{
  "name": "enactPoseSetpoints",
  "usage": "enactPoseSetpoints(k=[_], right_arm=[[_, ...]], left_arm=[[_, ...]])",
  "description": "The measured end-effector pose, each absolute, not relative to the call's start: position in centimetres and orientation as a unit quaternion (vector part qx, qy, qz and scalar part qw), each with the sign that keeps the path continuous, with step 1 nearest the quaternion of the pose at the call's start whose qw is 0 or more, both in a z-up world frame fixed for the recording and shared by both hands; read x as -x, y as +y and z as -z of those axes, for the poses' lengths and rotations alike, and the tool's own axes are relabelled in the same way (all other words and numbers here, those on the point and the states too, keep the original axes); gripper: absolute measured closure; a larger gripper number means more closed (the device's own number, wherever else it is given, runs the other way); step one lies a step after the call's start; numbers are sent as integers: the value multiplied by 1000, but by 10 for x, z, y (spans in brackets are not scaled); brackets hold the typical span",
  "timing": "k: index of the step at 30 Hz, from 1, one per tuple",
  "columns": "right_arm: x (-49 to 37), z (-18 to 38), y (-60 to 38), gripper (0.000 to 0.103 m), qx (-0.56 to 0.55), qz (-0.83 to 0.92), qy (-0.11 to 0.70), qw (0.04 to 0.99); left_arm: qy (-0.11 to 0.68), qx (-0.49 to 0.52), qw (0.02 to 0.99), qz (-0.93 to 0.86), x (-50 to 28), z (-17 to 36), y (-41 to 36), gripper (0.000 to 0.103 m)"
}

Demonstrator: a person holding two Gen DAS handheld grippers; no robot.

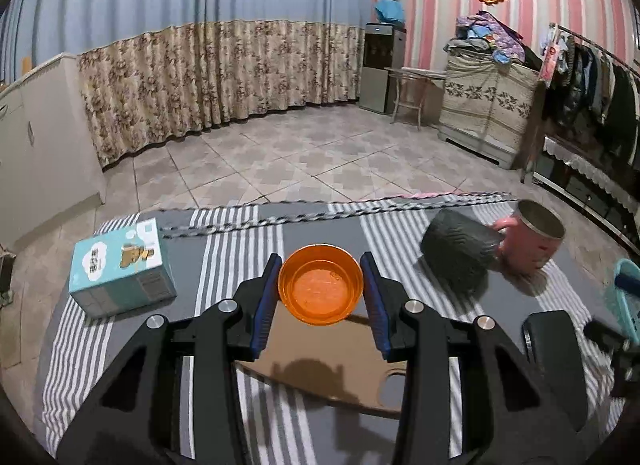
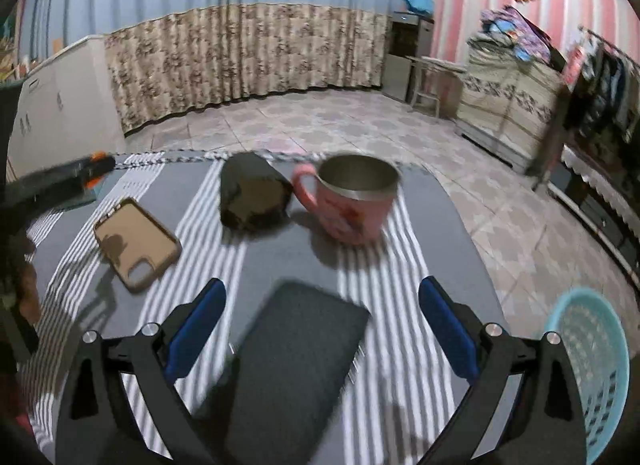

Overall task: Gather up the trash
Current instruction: 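Grasp the small orange lid with the left gripper, then grasp the black cylindrical cup with the right gripper while the left holds the lid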

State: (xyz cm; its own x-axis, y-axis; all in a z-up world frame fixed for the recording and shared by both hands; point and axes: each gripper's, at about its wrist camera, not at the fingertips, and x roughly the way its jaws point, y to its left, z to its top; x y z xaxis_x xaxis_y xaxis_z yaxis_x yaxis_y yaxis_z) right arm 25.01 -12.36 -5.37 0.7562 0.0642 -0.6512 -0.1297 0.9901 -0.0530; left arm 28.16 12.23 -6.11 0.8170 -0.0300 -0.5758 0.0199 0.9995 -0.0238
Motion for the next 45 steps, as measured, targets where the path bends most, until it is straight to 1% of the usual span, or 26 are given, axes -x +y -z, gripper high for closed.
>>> enactPoseSetpoints(k=[5,10,18,25,26,27,34,38,45], right_arm=[[-292,46,-94,8,62,-72,339,936],[-332,50,-64,8,101,-82,351,927],[-369,65,-38,9,126,-91,382,911],[-372,87,-27,13,162,-82,396,900],[-372,87,-27,21,162,-80,395,900],[-373,87,-27,25,161,-80,397,900],[-366,76,-38,26,130,-89,389,908],[-349,55,-50,26,89,-100,369,920],[-289,16,-95,26,41,-100,334,936]], left_arm=[[293,-6,956,-12,-289,68,138,64],[304,48,951,-26,-293,73,167,64],[308,39,950,-26,-295,80,163,64],[308,31,951,-25,-292,80,160,64],[309,32,950,-26,-292,80,160,64],[310,34,950,-26,-293,81,161,64],[309,30,950,-26,-293,82,161,64],[310,30,950,-25,-294,83,162,64],[307,15,951,-22,-293,82,152,64]])
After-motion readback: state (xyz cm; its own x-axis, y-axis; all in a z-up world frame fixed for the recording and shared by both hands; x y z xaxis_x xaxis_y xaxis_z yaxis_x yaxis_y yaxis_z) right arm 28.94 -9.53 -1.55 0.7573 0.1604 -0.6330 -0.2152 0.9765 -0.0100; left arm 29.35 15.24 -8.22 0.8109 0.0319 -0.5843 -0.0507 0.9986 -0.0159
